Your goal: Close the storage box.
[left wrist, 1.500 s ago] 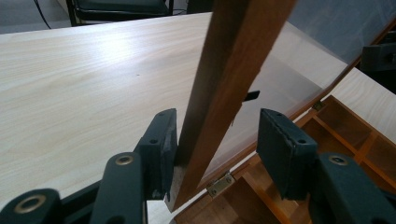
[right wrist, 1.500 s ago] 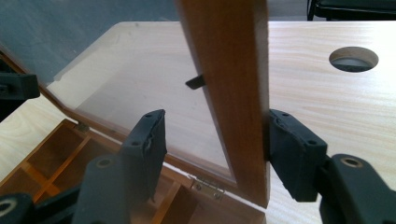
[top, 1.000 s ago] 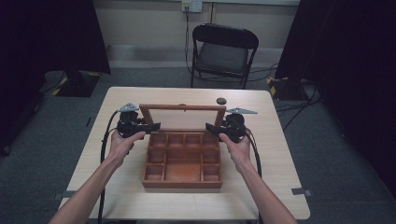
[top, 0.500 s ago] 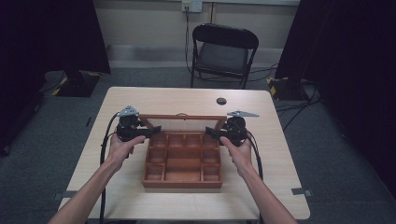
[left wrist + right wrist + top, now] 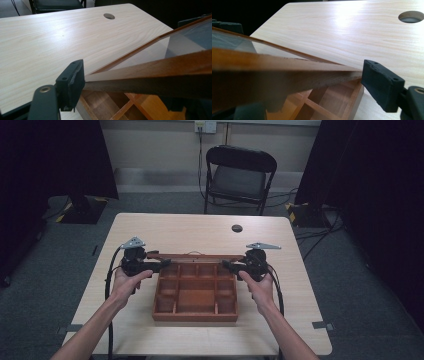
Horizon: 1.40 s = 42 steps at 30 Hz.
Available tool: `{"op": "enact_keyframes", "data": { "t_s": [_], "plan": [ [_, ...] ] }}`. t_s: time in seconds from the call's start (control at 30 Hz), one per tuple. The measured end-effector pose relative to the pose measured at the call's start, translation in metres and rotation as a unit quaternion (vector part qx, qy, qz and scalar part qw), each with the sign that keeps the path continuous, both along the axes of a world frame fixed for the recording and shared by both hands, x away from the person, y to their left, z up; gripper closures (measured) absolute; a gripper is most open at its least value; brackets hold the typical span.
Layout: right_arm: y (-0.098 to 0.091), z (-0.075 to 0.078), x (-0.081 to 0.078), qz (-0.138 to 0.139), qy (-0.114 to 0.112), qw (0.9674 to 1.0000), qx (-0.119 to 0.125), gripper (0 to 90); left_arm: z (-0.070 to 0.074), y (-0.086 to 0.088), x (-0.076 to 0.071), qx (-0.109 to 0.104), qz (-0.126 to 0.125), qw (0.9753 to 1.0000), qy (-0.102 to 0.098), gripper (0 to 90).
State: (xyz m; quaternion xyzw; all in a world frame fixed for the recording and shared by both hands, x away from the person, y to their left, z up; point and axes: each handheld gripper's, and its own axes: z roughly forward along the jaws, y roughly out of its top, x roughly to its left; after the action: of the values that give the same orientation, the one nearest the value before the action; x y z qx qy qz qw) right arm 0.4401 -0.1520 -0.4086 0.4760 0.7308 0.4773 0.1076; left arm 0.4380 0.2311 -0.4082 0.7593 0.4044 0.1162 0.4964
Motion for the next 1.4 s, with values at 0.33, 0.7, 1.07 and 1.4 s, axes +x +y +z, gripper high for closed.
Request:
{"op": "enact_keyframes", "data": {
  "t_s": [0.33,0.7,1.07,1.4],
  "plan": [
    [-0.004,-0.003,-0.008,0.005,0.009,0.9999,-0.001,24.5,-0.002,0.004,-0.008,0.001,-0.002,0.9999,0.017,23.7],
    [-0.006,-0.006,-0.017,0.004,0.012,0.9999,-0.002,25.0,-0.001,0.007,-0.022,0.003,-0.011,0.9999,0.007,21.7],
    [-0.014,-0.007,-0.028,0.009,0.015,0.9998,-0.011,24.1,-0.003,0.009,-0.032,0.000,-0.017,0.9998,0.006,21.4],
    [-0.036,-0.008,-0.039,-0.006,0.018,0.9998,-0.004,25.2,-0.009,0.010,-0.038,0.011,-0.020,0.9997,0.008,20.7]
  ]
}}
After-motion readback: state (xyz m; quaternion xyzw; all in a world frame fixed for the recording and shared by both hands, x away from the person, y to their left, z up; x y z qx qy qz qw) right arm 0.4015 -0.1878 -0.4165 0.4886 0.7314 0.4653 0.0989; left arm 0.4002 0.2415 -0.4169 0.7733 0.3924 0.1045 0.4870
